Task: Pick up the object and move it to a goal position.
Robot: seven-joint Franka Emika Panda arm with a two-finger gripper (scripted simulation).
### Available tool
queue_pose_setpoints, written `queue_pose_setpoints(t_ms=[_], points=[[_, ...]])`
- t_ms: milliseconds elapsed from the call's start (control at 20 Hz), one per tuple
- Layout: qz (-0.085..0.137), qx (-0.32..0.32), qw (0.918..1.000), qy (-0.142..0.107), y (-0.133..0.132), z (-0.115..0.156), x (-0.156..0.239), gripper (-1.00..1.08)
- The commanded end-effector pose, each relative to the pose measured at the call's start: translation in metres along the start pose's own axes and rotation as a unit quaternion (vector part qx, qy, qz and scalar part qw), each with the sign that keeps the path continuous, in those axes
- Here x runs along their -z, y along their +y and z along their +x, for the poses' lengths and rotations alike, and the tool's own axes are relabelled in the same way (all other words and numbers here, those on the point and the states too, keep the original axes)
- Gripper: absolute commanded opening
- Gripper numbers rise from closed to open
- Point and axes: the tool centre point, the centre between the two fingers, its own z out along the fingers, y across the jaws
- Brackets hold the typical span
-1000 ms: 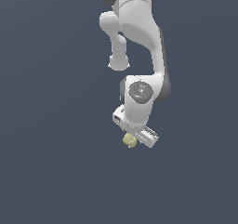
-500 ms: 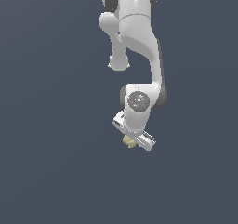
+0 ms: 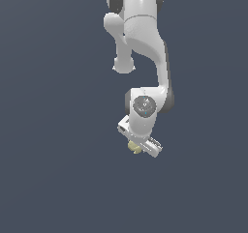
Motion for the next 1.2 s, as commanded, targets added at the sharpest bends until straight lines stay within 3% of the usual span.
queue_pose_setpoints(t_ms=[0,600,1150], points=[[0.0,0.0,1.0,0.0,0.0,0.0,0.0,-1.0],[0.0,0.0,1.0,0.0,0.008,-0.004,0.021,-1.0],[0.001,0.0,1.0,0.0,0.036,-0.019,0.097,-1.0]])
